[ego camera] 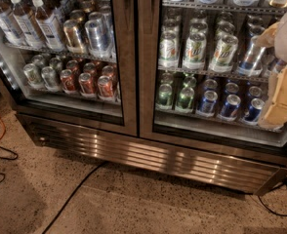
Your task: Open right fridge door
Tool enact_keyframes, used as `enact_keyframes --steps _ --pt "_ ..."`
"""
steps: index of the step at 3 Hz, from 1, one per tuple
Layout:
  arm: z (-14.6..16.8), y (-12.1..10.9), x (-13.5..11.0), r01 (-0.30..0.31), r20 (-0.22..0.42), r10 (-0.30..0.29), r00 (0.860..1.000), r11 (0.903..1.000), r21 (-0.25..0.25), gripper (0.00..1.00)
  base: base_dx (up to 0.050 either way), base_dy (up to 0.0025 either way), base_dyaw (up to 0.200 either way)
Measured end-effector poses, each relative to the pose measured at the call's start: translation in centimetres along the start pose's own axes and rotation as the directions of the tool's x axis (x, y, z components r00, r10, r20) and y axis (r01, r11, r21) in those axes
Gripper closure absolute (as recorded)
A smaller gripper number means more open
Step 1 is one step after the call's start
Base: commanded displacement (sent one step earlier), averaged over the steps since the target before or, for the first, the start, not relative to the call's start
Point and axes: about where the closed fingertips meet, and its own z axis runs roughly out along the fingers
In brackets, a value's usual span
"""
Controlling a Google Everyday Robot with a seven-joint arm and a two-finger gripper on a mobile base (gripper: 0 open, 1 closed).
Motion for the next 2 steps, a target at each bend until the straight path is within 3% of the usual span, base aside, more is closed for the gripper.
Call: enact_keyframes --steps 1,2 --pt "0.0 0.0 0.0 0.0 0.0 0.0 1.0 1.0 0.0 0.0 0.045 0.00191 0.084" --pt "0.0 0.0 0.0 0.0 0.0 0.0 1.0 1.0 0.0 0.0 0.0 0.00001 -0.188"
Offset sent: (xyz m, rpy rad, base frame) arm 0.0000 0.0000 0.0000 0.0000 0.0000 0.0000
